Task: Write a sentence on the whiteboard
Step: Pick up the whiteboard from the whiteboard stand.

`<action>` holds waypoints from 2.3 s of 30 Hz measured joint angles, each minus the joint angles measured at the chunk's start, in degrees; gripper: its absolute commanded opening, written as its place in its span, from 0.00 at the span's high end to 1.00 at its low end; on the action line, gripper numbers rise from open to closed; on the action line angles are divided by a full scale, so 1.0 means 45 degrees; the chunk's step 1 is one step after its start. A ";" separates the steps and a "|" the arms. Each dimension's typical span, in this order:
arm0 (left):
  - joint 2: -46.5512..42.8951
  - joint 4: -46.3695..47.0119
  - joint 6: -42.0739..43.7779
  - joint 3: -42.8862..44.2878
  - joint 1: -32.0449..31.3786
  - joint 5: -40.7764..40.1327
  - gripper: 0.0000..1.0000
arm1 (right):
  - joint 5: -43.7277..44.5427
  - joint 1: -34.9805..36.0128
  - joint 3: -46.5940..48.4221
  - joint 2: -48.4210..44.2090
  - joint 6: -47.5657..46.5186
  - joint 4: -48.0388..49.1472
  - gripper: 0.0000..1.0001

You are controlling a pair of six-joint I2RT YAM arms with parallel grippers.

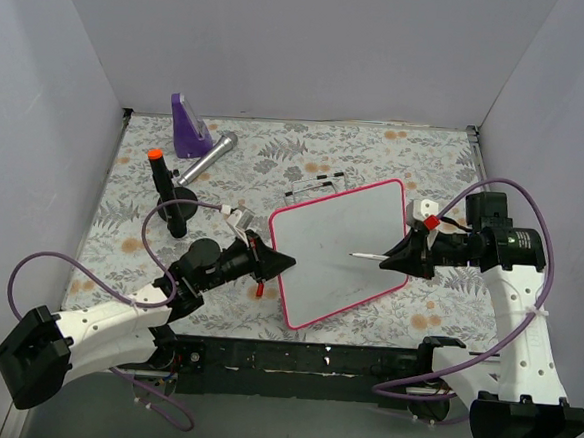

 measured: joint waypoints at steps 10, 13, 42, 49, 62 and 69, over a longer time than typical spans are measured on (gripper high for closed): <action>0.0486 0.0563 -0.0141 -0.0024 -0.0418 -0.0457 1.00 | 0.0083 0.1200 -0.0131 0.0330 0.0500 0.1103 0.99; 0.0500 0.0573 -0.0155 -0.0024 -0.0457 -0.0510 1.00 | 0.0301 0.1753 -0.0325 0.0330 0.0962 0.1744 0.99; 0.0952 0.1030 -0.0325 -0.0019 -0.0811 -0.0991 1.00 | 0.1734 0.3560 -0.0505 0.0563 0.2006 0.3764 0.99; 0.0952 0.1030 -0.0355 -0.0019 -0.0840 -0.1044 1.00 | 0.1729 0.3560 -0.0505 0.0525 0.2205 0.3895 0.99; 0.0952 0.1035 -0.0374 -0.0024 -0.0865 -0.1078 1.00 | 0.1671 0.3560 -0.0510 0.0418 0.2336 0.4075 0.99; 0.0952 0.1035 -0.0374 -0.0024 -0.0865 -0.1088 1.00 | 0.1583 0.3560 -0.0515 0.0384 0.2273 0.4070 0.99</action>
